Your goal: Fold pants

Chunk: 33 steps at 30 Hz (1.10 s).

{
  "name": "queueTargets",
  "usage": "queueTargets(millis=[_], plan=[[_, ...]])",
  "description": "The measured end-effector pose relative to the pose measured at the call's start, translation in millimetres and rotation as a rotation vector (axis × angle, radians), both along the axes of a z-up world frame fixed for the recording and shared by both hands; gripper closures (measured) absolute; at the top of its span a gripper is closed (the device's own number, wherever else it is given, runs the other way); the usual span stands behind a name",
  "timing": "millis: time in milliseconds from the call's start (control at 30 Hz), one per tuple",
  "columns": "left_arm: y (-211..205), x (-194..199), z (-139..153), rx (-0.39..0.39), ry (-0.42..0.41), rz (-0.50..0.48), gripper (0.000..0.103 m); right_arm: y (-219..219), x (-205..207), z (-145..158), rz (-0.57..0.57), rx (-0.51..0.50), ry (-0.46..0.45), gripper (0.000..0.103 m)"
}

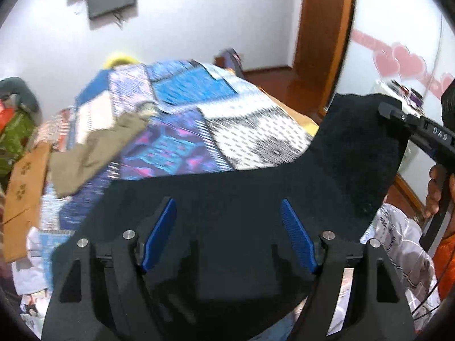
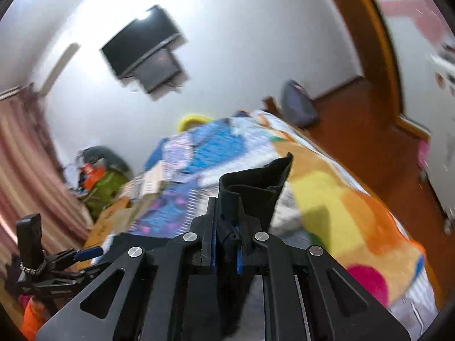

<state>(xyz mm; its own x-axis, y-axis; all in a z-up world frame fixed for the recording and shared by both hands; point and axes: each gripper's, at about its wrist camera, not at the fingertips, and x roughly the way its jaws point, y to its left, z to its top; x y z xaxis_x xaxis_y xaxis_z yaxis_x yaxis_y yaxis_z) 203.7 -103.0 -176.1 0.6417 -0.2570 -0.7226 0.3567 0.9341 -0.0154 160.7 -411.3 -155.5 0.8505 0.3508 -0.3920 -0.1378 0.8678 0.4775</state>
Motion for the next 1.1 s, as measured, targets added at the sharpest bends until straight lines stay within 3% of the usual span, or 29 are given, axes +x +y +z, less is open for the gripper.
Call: queueTargets(millis=[167, 300, 467, 667, 767, 833, 900, 967, 1100], plan=[[46.4, -11.0, 18.6, -0.003, -0.067, 0.09, 0.027, 52.1, 16.5, 22.4, 0.137, -0.015, -0.067, 0.095], [83.2, -20.5, 25.1, -0.014, -0.092, 0.159, 0.027, 108.4, 31.1, 19.7, 0.279, -0.032, -0.07, 0.095], [116.5, -31.6, 18.9, -0.023, -0.076, 0.232, 0.027, 173.4, 37.3, -14.4, 0.465, -0.071, 0.016, 0.095], [127.3, -35.3, -1.8, -0.016, -0.014, 0.253, 0.027, 232.2, 29.0, -78.4, 0.638, -0.166, 0.182, 0.094], [122.1, -31.9, -7.2, -0.008, 0.002, 0.237, 0.027, 238.5, 30.2, -96.1, 0.656, -0.209, 0.236, 0.09], [116.5, -30.4, -6.3, -0.005, 0.002, 0.223, 0.027, 236.1, 30.2, -91.9, 0.671, -0.21, 0.259, 0.084], [108.2, -25.0, -4.2, -0.01, 0.002, 0.201, 0.027, 230.8, 32.3, -85.4, 0.696, -0.21, 0.281, 0.063], [98.4, -18.6, -1.4, -0.019, 0.002, 0.175, 0.027, 221.1, 28.2, -75.2, 0.679, -0.227, 0.255, 0.058], [69.2, -0.7, -3.3, -0.019, 0.022, 0.107, 0.027, 193.2, 28.3, -51.7, 0.615, -0.276, 0.162, 0.058]])
